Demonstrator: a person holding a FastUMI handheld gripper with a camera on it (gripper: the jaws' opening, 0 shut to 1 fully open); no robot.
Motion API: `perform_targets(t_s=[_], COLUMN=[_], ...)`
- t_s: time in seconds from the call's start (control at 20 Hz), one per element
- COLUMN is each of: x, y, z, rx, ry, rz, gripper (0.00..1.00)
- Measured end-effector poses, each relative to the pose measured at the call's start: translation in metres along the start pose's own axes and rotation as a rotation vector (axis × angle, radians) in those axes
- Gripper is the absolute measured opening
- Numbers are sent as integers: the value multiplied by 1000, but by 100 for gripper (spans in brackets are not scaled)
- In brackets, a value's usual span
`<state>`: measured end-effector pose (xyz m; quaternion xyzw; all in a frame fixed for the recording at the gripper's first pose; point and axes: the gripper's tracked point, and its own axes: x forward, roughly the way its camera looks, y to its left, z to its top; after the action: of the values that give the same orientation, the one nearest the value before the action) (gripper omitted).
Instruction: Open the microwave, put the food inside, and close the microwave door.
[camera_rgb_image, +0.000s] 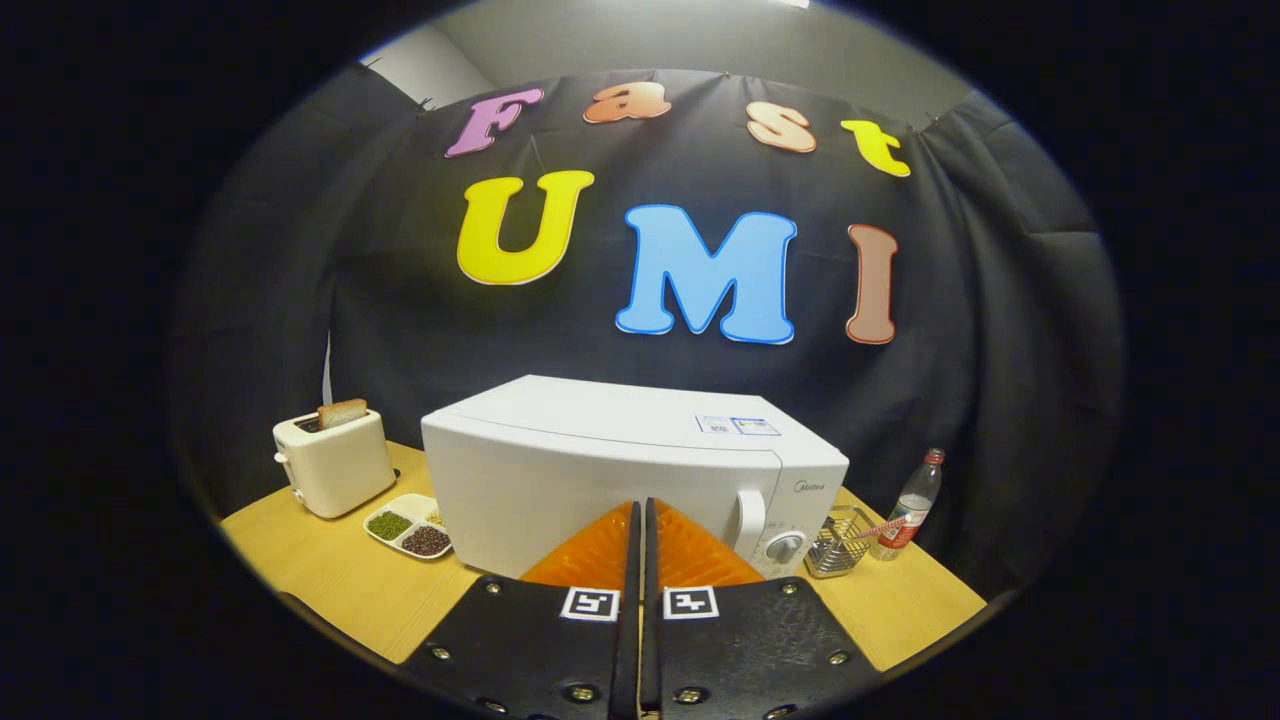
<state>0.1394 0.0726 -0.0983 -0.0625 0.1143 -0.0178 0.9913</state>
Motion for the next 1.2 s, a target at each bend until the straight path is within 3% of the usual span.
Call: perform_targets(t_s=[0.45, 0.5, 0.55, 0.6, 0.75, 1.2], x=[-92, -101, -109, -116, -126, -127], y=[-3, -3, -2, -2, -9, -7], z=[1, 0, -2, -3, -1, 29], rx=[49, 59, 76, 90, 97, 103], ry=[-33, -34, -33, -37, -58, -114], rz=[-22, -19, -13, -10, -37, -41], gripper=[2, 8, 20, 47, 100, 99])
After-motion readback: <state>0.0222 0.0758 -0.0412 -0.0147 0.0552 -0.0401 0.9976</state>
